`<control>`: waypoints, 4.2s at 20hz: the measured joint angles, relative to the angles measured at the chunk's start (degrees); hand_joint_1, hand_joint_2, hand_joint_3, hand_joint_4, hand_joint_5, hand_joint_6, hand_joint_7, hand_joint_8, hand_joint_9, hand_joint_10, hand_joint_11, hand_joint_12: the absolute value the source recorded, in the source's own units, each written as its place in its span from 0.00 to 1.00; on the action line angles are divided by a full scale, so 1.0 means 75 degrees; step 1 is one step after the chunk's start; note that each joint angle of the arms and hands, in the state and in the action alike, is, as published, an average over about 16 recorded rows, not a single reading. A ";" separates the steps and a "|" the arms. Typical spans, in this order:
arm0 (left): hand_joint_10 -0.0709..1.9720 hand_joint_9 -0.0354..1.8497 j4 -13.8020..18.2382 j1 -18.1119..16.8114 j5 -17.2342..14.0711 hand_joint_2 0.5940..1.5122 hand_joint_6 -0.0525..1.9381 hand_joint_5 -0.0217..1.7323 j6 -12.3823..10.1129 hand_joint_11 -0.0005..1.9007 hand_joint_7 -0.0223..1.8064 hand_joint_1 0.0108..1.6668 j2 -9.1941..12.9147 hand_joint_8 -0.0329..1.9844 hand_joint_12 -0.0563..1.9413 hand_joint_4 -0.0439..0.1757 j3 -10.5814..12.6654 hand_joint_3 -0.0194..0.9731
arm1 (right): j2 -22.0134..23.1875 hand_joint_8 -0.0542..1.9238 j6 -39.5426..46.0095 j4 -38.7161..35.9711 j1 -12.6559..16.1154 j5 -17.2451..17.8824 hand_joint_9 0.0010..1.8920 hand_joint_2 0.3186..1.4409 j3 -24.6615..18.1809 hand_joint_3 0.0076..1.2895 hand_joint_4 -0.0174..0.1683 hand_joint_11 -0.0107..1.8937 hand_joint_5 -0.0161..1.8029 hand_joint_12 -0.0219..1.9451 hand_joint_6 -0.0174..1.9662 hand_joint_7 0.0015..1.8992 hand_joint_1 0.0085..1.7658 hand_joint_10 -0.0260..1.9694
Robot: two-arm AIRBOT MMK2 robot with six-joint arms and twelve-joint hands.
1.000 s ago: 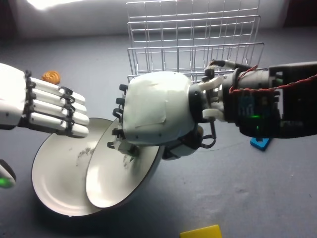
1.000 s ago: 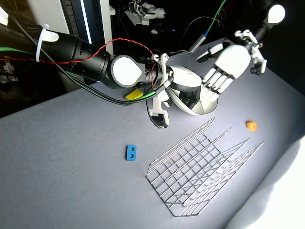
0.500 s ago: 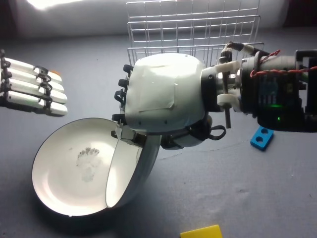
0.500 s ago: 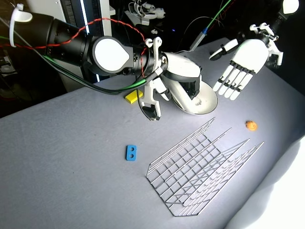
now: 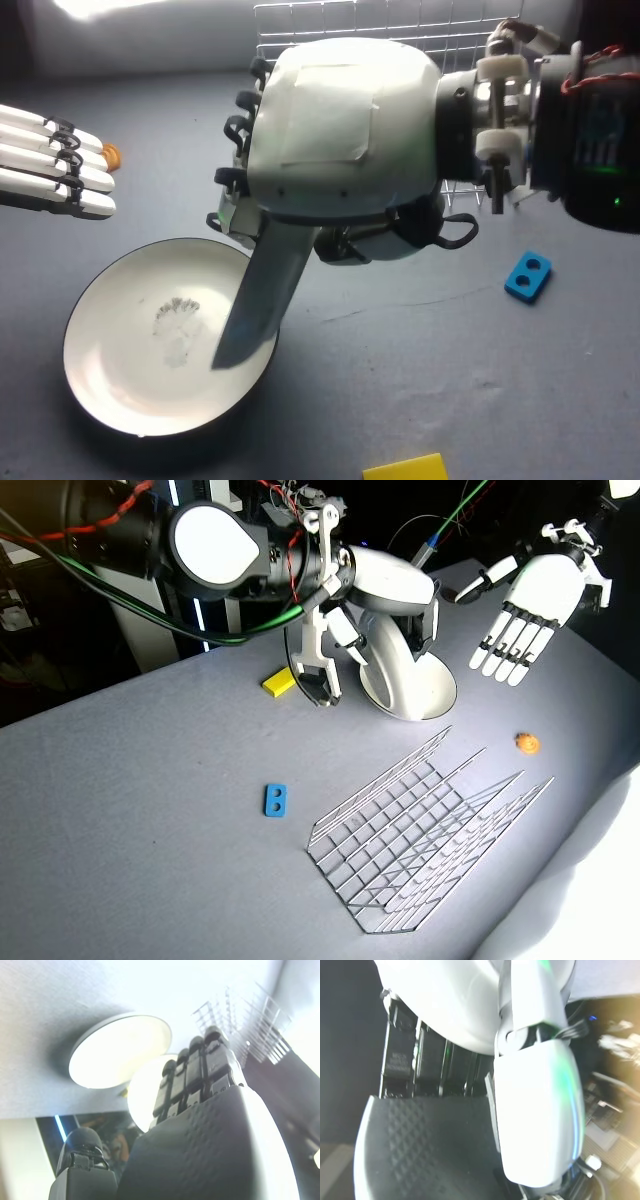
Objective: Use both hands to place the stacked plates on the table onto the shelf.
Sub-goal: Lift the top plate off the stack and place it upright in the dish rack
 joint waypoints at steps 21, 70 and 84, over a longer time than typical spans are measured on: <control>0.04 0.03 0.0000 0.0118 -0.0102 0.53 0.03 0.02 -0.0016 0.01 0.02 0.00 -0.0004 0.01 0.03 0.20 0.0108 0.03 | 0.0909 0.31 0.6180 -0.1489 0.1728 0.0202 0.59 0.55 0.0660 0.00 0.07 0.52 0.55 0.47 0.42 0.64 0.78 0.44; 0.03 0.01 -0.0230 0.1782 0.0477 0.53 0.03 0.02 0.0241 0.01 0.02 0.00 -0.0494 0.01 0.03 0.18 -0.0330 0.03 | 0.0074 0.33 0.7594 0.0922 0.1211 -0.1940 0.61 0.56 0.3340 0.00 0.06 0.52 0.55 0.46 0.41 0.63 0.77 0.35; 0.01 0.00 -0.0527 0.2307 0.0685 0.53 0.03 0.02 0.0193 0.02 0.02 0.00 -0.0617 0.01 0.04 0.18 -0.0291 0.03 | -0.0537 0.37 0.7843 0.0972 0.0514 -0.1882 0.64 0.59 0.4155 0.00 0.04 0.50 0.54 0.47 0.43 0.62 0.74 0.16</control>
